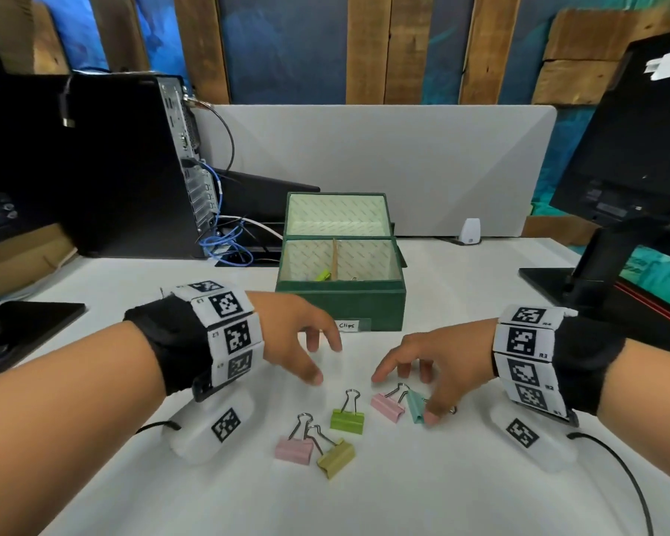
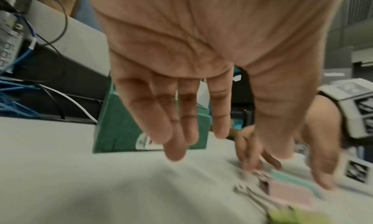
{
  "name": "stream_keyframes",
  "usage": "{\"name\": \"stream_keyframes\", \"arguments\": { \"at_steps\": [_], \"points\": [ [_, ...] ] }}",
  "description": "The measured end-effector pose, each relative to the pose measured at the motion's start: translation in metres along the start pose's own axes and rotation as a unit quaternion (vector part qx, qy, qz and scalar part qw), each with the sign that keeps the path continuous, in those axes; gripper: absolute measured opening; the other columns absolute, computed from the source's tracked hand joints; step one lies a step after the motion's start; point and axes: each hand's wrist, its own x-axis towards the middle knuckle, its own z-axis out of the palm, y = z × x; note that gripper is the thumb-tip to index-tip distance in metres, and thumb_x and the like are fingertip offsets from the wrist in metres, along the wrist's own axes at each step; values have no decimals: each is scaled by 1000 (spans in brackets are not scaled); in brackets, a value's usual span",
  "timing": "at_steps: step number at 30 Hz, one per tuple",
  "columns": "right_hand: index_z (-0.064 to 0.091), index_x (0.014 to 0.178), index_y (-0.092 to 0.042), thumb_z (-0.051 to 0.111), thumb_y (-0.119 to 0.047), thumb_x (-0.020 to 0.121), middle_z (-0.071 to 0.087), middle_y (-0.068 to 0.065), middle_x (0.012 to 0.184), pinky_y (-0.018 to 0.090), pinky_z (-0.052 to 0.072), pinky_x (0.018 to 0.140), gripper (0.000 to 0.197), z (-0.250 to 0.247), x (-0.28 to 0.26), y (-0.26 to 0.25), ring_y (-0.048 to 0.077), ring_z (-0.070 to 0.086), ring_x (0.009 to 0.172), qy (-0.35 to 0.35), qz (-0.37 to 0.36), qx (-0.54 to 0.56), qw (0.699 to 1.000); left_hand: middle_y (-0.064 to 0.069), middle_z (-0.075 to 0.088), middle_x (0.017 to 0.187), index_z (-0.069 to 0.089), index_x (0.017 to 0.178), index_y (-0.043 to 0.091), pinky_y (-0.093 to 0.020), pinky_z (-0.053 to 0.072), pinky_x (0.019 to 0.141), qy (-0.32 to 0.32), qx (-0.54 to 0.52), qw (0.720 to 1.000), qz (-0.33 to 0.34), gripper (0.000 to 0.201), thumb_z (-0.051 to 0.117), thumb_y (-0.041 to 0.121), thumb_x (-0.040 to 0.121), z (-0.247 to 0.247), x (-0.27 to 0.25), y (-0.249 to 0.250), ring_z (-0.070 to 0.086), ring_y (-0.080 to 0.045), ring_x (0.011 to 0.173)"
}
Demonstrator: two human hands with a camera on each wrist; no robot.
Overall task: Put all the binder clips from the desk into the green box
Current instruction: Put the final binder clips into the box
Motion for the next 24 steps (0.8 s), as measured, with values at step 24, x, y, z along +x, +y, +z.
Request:
{"name": "stream_keyframes", "arguments": {
  "at_steps": [24],
  "points": [
    [59, 108, -34, 71, -32, 78, 50, -8, 97, 29, 46, 83, 32, 9, 19, -2, 11, 47, 81, 98, -2, 4, 995, 6, 56, 116, 45, 125, 43, -31, 48, 86, -23, 95, 995, 17, 57, 70, 48, 74, 36, 4, 28, 56, -18, 102]
  ]
}}
